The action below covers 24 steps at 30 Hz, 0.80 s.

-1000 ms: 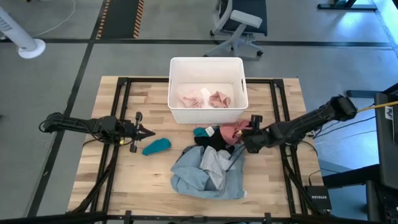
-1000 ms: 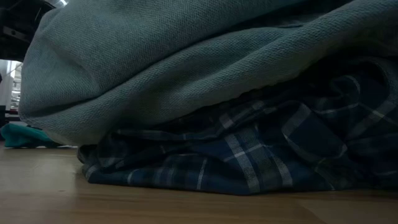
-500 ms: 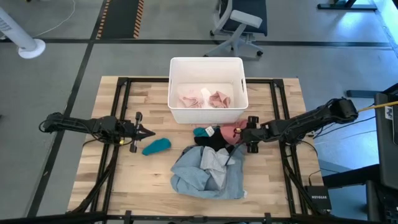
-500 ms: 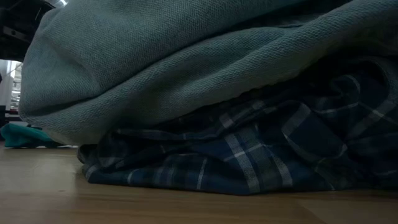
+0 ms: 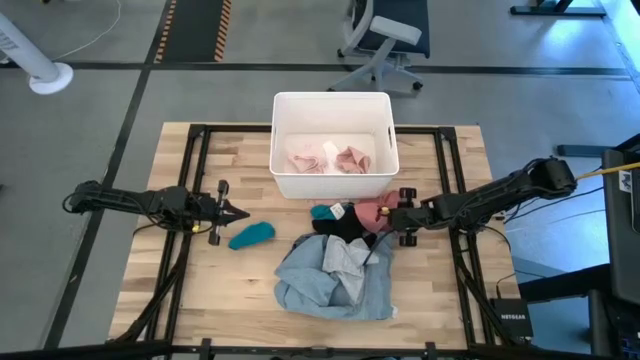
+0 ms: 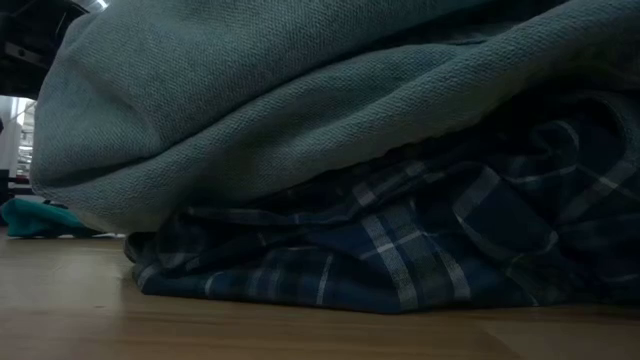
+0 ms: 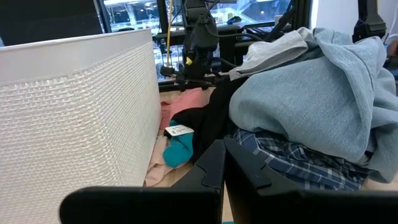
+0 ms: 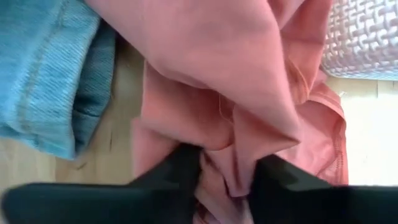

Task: Sort clothes
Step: Put the pink underwear into the white laundry bin

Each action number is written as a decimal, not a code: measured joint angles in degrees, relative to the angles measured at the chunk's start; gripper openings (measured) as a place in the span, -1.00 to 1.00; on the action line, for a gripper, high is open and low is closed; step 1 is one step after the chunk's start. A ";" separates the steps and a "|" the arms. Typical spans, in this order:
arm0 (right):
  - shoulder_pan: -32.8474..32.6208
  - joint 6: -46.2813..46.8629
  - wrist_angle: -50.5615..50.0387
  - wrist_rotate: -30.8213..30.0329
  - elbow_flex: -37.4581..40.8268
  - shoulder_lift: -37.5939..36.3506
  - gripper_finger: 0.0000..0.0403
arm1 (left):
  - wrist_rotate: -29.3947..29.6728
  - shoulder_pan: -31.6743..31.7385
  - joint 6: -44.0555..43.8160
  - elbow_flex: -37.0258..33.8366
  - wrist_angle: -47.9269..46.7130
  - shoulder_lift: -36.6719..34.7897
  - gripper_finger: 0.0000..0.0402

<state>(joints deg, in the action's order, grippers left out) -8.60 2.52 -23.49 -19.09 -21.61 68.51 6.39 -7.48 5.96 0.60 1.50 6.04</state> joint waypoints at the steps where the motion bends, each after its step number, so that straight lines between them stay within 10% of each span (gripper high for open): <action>1: 0.00 -0.04 -0.23 -0.02 0.00 0.00 -0.59 | 0.00 0.00 0.01 0.00 -0.02 0.00 -0.99; 5: 0.00 -1.45 -1.22 0.11 -0.08 -0.02 -0.90 | 0.00 0.02 0.00 0.00 -0.02 0.00 -0.99; 24: -0.22 -1.25 -31.45 1.20 -20.04 -0.02 -0.83 | 0.00 0.00 0.02 0.00 0.00 0.00 -0.99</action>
<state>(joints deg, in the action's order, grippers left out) -8.82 1.28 -54.93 -17.89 -41.65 68.49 6.39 -7.49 5.98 0.60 1.50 6.04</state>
